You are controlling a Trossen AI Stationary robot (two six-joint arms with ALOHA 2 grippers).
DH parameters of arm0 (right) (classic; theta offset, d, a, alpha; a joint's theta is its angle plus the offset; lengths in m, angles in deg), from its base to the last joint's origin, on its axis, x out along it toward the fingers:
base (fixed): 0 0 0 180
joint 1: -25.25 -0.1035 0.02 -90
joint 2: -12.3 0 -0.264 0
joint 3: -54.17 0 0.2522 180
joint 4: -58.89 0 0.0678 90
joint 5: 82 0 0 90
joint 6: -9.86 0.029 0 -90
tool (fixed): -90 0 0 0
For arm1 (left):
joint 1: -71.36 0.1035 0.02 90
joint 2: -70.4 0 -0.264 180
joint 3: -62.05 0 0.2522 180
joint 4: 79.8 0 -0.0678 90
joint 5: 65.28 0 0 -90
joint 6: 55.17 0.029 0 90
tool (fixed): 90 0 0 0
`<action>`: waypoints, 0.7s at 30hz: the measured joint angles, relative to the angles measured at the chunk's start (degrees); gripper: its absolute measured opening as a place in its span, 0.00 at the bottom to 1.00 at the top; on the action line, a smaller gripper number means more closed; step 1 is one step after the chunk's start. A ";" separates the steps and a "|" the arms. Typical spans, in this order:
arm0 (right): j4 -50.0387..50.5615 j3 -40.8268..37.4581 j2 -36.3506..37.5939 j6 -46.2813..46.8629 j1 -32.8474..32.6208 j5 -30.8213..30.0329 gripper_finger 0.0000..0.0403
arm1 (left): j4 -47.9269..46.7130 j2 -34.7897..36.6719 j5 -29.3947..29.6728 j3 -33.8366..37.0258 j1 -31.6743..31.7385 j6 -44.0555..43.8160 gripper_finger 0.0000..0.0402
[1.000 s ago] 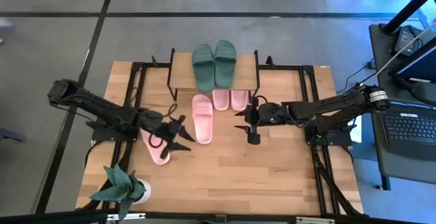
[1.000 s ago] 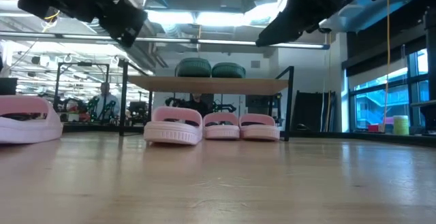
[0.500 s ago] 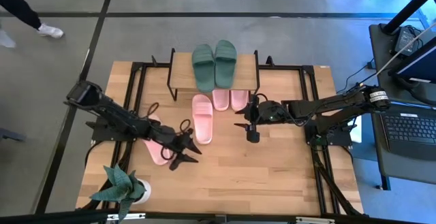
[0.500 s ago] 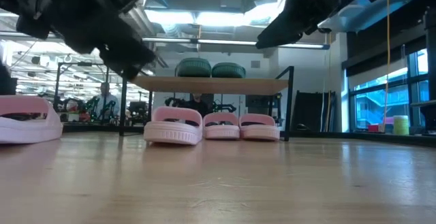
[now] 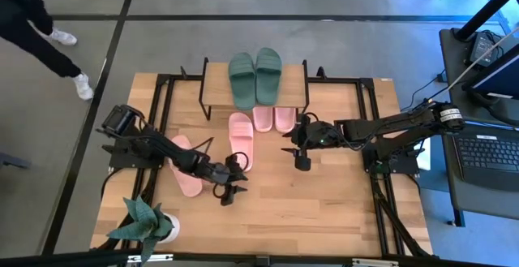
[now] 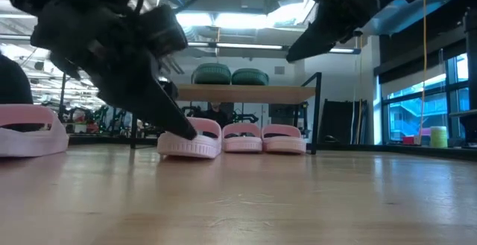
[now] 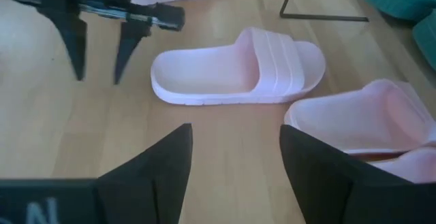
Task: Pick and place slides into the shelf
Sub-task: Put the pink slipper under the shelf
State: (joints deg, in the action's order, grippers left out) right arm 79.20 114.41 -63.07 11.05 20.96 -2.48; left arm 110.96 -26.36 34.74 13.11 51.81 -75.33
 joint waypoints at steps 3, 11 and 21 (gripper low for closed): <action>0.51 0.00 0.00 0.06 0.00 0.00 0.55 | -6.43 -0.14 4.15 -2.01 0.00 -0.76 0.43; 1.24 0.00 0.00 0.18 0.00 -0.01 0.55 | -13.53 -0.14 8.58 -4.22 0.44 -0.70 0.43; 1.17 0.00 0.00 0.27 0.00 -0.02 0.55 | -17.28 -0.14 8.48 -4.26 4.04 0.97 0.43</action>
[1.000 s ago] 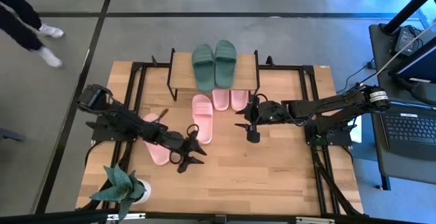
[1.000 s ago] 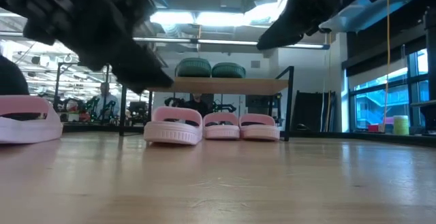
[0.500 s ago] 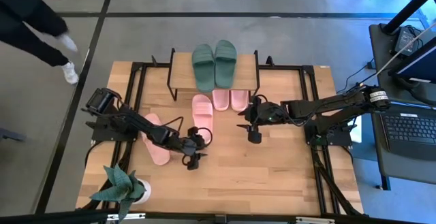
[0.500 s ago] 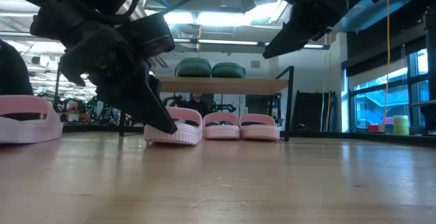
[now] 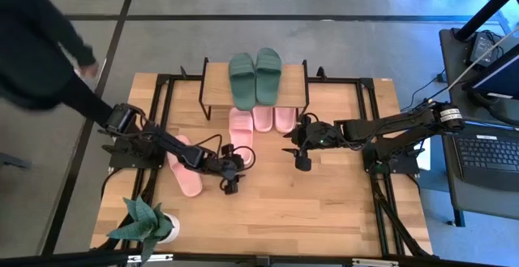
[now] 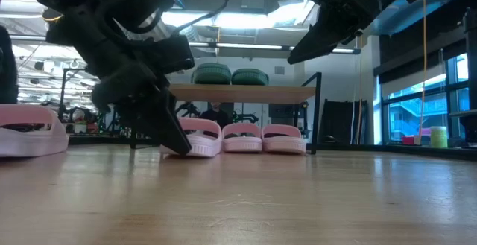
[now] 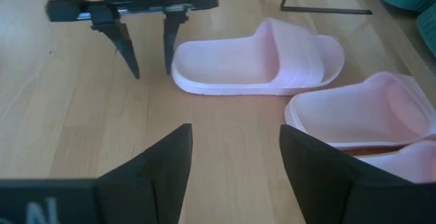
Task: Pick and place slides into the shelf
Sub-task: Put the pink slipper under the shelf
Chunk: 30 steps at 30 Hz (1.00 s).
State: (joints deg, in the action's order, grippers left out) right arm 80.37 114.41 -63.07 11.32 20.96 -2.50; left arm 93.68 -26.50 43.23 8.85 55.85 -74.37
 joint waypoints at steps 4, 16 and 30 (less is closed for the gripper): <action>0.01 0.00 0.00 -0.01 0.00 0.00 0.55 | -0.67 0.00 0.21 0.00 2.23 1.74 0.43; -0.01 0.00 0.02 -0.15 0.00 0.00 0.55 | -1.26 0.02 0.58 0.00 9.78 9.75 0.43; -0.17 0.00 0.02 -0.41 0.02 -0.03 0.55 | -0.15 0.02 0.29 0.00 18.71 15.34 0.43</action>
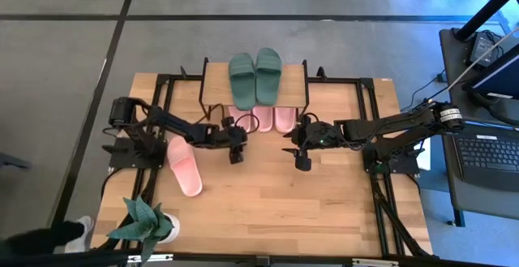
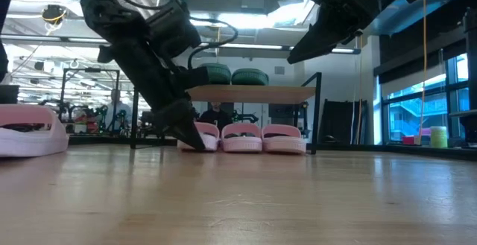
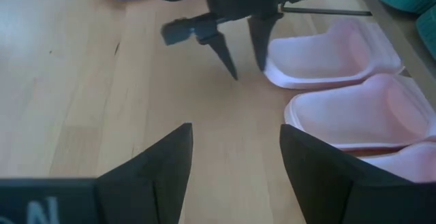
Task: Pick and place slides into the shelf
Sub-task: Put the pink slipper under the shelf
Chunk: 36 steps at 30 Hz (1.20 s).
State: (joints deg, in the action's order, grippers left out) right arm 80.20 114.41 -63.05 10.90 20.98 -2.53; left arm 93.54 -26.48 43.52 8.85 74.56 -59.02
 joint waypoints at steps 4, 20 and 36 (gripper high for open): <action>-0.06 0.00 0.00 -0.02 0.02 -0.02 0.55 | 0.00 0.00 -0.20 0.00 1.69 0.29 0.43; 0.12 0.00 0.00 0.17 0.02 -0.02 0.55 | -1.19 5.07 -15.36 0.07 -1.27 1.60 0.43; 0.01 0.00 0.00 -0.02 0.02 -0.30 0.55 | -36.22 34.07 1.54 0.07 -15.14 -9.69 0.43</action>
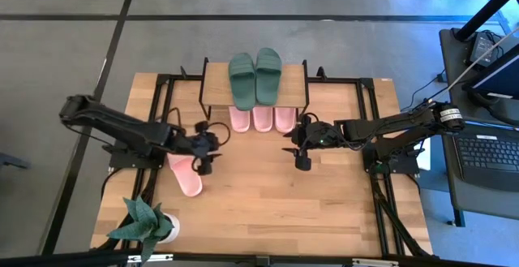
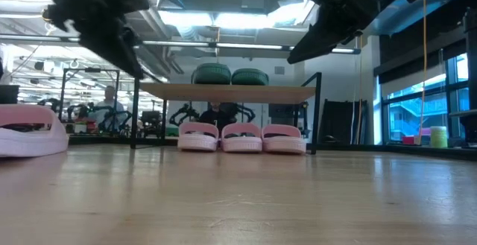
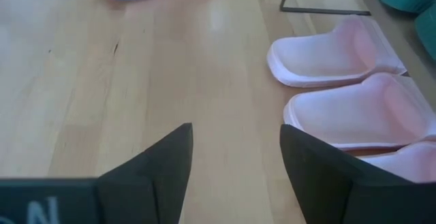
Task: Pick and place slides into the shelf
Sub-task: Put the pink slipper under the shelf
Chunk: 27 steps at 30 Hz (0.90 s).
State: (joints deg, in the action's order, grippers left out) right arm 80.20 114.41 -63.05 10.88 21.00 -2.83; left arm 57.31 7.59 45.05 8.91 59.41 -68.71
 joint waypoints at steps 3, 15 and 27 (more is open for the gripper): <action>-0.07 0.00 0.00 -0.20 0.00 -1.97 0.55 | -6.98 2.62 0.55 0.00 -0.86 -5.31 0.43; -1.06 0.00 0.00 -0.22 0.02 -3.33 0.55 | -35.31 2.30 0.60 -5.42 -1.71 -23.25 0.43; -2.16 -0.02 0.00 -1.53 2.52 -3.35 0.55 | -44.09 -9.48 -0.30 -12.48 -14.34 -36.83 0.43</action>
State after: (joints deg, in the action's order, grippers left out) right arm 78.04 114.39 -63.05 9.35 23.52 -6.18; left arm 13.23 -1.88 44.76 -3.57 45.07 -105.54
